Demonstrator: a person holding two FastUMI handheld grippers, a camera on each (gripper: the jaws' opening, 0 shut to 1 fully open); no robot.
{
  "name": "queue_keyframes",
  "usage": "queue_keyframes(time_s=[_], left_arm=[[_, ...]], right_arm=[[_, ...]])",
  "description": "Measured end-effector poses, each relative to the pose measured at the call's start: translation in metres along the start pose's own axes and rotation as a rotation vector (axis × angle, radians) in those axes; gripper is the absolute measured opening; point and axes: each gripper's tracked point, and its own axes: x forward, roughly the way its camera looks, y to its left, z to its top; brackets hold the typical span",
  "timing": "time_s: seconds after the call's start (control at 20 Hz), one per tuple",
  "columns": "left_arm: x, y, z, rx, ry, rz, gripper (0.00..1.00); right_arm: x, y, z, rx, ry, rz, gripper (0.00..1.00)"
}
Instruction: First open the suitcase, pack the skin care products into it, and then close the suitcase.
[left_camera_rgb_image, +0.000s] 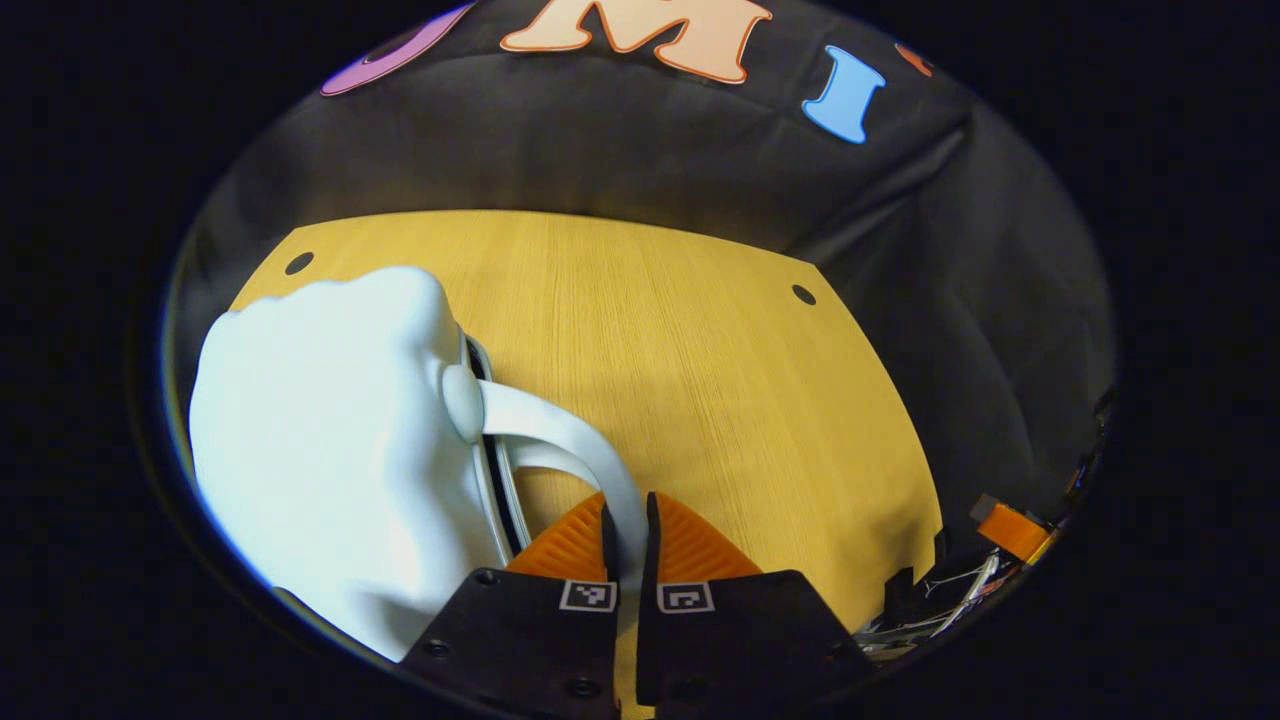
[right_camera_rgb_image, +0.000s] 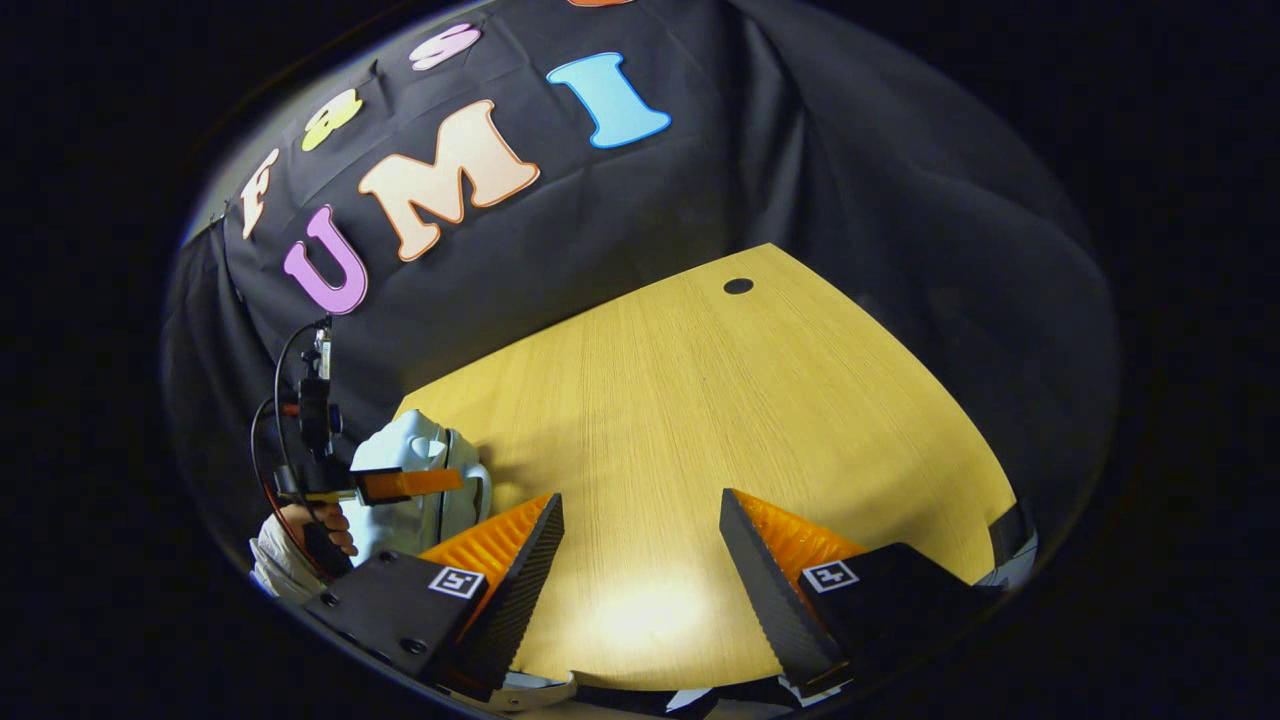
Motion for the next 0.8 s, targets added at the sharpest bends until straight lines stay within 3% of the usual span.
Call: queue_keyframes(time_s=[0.05, 0.2, 0.4, 0.5, 0.8], left_arm=[[0.003, 0.002, -0.003, 0.002, -0.009, 0.032, 0.02], [0.014, 0.000, -0.003, 0.003, -0.090, 0.147, 0.16], [-0.015, -0.026, 0.030, 0.113, -0.321, 0.228, 0.90], [-0.047, -0.033, 0.053, 0.159, -0.441, 0.243, 0.96], [-0.144, -0.042, 0.100, 0.279, -0.666, 0.320, 0.94]], right_arm=[[0.001, 0.001, 0.001, 0.000, -0.001, 0.002, 0.96], [0.005, 0.007, 0.005, -0.010, -0.006, 0.013, 0.96], [0.008, 0.026, 0.022, -0.055, -0.051, 0.051, 0.99], [0.009, 0.033, 0.035, -0.090, -0.097, 0.060, 0.99], [-0.017, 0.078, 0.105, -0.129, -0.341, 0.145, 0.99]])
